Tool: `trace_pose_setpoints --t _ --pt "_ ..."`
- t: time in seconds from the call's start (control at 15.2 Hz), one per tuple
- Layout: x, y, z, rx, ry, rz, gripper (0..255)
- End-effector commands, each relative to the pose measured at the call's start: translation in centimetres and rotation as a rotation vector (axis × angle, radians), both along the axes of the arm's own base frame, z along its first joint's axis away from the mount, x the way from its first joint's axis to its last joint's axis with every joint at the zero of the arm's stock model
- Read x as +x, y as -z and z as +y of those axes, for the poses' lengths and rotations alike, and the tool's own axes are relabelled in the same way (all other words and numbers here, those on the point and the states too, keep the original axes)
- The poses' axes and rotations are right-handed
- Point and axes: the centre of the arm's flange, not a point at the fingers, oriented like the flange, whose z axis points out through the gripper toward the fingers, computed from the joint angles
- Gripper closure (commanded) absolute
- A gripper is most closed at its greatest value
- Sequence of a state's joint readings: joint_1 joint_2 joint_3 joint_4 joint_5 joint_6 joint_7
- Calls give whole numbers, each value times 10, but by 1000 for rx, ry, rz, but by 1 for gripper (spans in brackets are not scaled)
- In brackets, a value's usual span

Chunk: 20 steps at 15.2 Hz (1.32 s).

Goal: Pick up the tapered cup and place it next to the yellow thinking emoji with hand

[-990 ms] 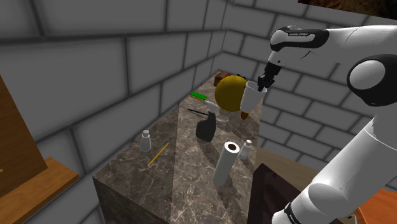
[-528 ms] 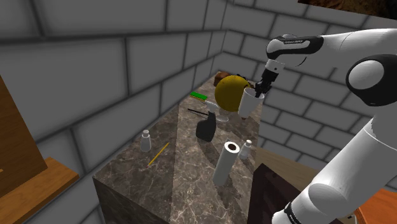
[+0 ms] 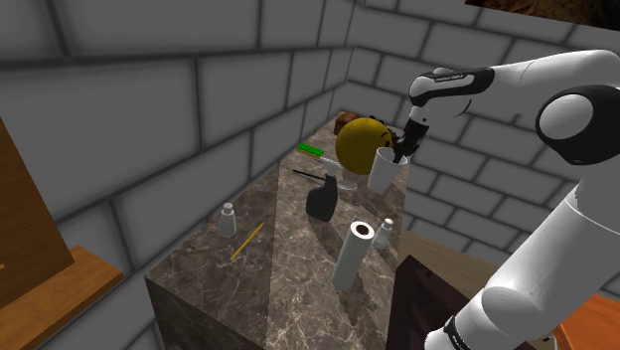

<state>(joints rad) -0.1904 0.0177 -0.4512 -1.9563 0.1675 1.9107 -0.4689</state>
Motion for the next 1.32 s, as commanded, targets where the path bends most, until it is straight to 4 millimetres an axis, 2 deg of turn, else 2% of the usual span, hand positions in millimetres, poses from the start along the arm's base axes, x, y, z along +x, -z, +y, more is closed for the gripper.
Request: trace_pose_setpoints --t 0.0,0.86,1.25 --pt "-1 9 -1 -1 0 -1 255" --pt "-1 77 -1 -1 0 -1 255" --pt "-1 77 -1 -1 0 -1 255"
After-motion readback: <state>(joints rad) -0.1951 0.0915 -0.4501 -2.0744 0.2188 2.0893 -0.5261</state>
